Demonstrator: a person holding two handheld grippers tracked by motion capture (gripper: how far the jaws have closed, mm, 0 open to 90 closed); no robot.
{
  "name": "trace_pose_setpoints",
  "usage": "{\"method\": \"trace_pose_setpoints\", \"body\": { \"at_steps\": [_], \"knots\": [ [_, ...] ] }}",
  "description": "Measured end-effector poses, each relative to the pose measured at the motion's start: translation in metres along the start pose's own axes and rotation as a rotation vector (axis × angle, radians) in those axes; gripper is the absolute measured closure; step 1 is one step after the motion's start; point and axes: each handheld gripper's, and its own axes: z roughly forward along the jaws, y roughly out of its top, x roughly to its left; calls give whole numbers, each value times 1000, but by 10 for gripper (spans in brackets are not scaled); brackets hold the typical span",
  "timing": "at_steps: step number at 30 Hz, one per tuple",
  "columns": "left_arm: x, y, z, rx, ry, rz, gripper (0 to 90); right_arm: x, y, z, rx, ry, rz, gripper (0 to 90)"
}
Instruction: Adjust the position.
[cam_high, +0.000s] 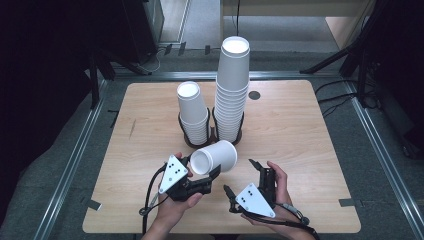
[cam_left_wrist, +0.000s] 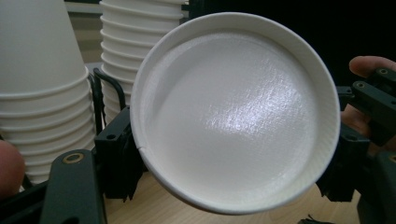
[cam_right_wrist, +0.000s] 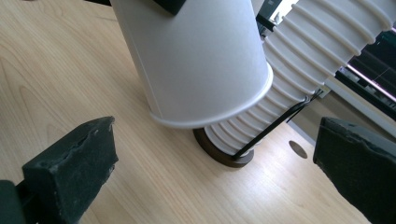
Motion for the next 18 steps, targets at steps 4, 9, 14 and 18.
{"method": "trace_pose_setpoints", "body": {
  "at_steps": [4, 9, 14, 18],
  "knots": [
    [2, -1, 1, -2, 8, 5, 232, -1, -1, 1, 1, 0, 21, 0],
    [4, -1, 2, 0, 35, -11, 229, -4, -1, 1, 4, -69, 74, 0],
    [5, -1, 0, -44, 42, -41, 229, -13, 0, 2, 18, -95, 201, 4],
    [6, -1, -1, -56, 40, -50, 229, -15, -1, 4, 46, -135, 236, 109]
  ]
}}
